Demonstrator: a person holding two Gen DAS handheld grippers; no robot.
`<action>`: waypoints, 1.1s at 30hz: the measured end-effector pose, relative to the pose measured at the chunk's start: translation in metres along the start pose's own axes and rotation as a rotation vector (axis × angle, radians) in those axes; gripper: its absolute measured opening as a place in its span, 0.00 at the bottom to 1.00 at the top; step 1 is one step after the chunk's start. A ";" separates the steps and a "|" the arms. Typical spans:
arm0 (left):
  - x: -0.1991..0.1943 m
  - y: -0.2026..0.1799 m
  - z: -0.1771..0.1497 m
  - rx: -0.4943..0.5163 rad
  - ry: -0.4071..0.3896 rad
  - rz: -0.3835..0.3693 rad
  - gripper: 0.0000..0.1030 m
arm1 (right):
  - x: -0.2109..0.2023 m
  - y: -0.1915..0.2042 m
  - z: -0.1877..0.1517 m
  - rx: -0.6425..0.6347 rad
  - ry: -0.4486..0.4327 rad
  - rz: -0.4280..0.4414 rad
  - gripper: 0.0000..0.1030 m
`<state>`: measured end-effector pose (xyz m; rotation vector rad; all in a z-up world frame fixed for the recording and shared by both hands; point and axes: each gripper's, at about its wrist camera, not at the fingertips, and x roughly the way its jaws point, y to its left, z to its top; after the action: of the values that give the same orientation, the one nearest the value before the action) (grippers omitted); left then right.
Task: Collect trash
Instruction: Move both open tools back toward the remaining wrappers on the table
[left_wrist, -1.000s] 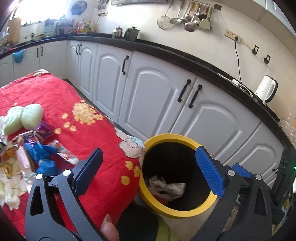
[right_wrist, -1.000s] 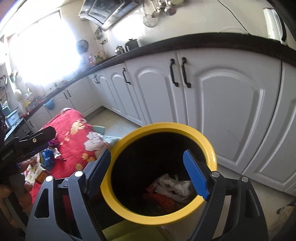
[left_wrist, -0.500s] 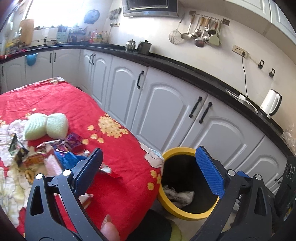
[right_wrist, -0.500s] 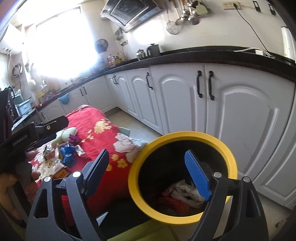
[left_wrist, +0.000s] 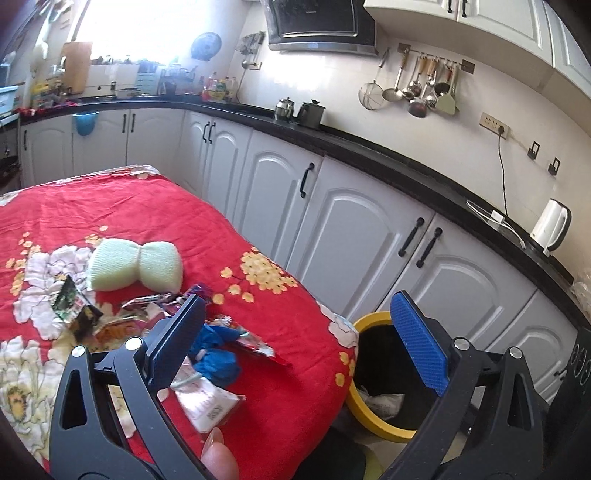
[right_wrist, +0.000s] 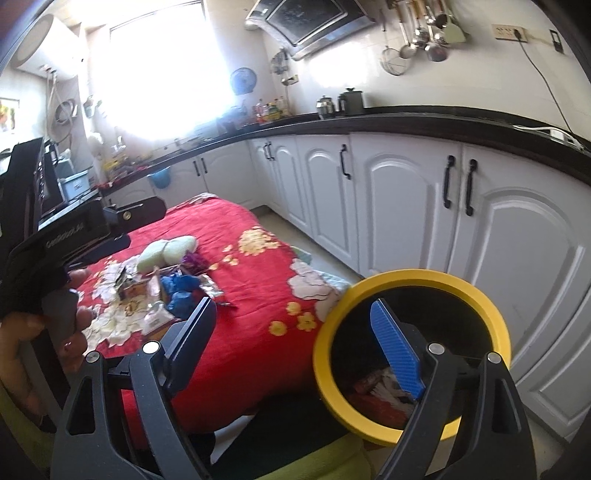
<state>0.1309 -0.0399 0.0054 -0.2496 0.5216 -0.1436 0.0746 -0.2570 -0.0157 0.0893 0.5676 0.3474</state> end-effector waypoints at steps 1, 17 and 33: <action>-0.001 0.002 0.001 -0.002 -0.002 0.002 0.89 | 0.001 0.005 0.000 -0.007 0.001 0.007 0.80; -0.017 0.051 0.010 -0.068 -0.038 0.064 0.89 | 0.020 0.058 0.000 -0.097 0.029 0.103 0.80; -0.017 0.126 0.022 -0.152 -0.041 0.168 0.89 | 0.069 0.106 -0.008 -0.191 0.131 0.214 0.80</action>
<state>0.1368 0.0883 -0.0023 -0.3549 0.5106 0.0648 0.0931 -0.1338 -0.0390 -0.0582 0.6536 0.6178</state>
